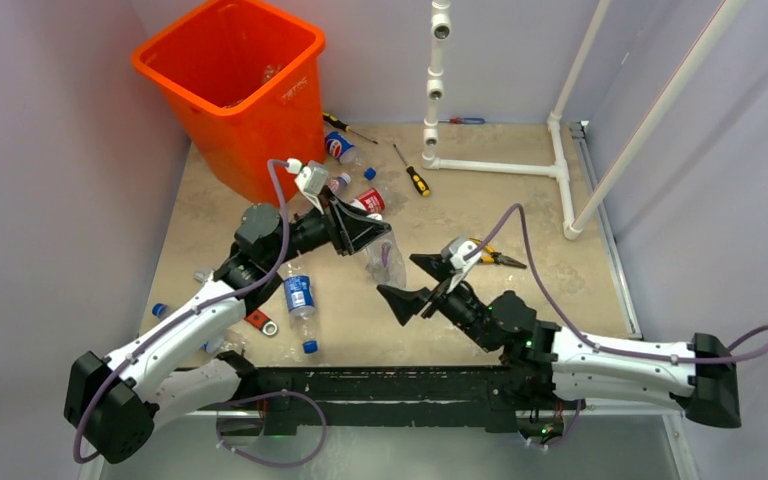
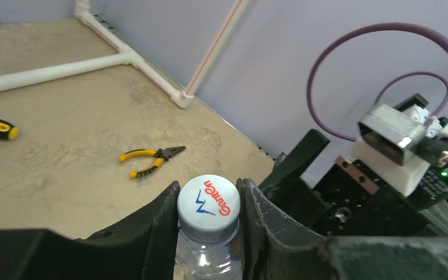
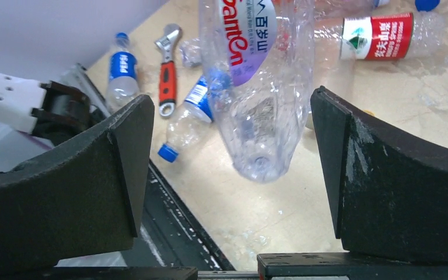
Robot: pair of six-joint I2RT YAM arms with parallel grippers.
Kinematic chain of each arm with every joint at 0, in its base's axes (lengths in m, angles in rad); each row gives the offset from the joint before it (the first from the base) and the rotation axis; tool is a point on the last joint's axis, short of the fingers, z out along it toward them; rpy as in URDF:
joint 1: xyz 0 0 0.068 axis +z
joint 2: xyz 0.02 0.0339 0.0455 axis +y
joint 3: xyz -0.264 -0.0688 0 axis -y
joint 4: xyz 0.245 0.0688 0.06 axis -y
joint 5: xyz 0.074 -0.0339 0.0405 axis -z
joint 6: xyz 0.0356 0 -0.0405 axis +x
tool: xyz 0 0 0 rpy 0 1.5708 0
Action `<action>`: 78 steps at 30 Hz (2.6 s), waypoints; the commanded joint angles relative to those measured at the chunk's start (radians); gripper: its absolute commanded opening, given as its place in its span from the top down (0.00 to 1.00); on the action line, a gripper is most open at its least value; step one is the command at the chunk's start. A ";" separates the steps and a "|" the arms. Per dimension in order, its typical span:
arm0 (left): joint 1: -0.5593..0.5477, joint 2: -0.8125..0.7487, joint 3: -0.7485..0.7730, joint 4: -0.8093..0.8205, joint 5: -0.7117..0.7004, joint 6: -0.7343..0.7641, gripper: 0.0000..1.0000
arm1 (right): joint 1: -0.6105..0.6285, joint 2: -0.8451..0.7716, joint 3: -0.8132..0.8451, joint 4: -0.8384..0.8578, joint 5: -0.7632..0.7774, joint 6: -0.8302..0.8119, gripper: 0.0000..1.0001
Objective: Put the plastic bottles in the bin
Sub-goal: Pick up the plastic bottle from the corner of the board, then place the plastic bottle in the trash bin.
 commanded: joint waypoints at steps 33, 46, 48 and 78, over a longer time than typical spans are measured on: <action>0.409 0.613 1.242 -0.059 -1.056 0.402 1.00 | -0.005 -0.299 -0.087 -0.256 -0.085 0.369 0.01; 0.582 0.804 1.207 -0.106 -0.758 0.107 0.80 | -0.005 -0.329 -0.107 -0.315 -0.029 0.349 0.01; 0.583 0.823 1.231 -0.139 -0.736 0.105 0.60 | -0.005 -0.323 -0.106 -0.316 -0.019 0.356 0.01; 0.277 0.027 0.244 -0.583 -0.497 0.096 0.01 | -0.013 0.045 0.051 -0.357 0.175 0.306 0.04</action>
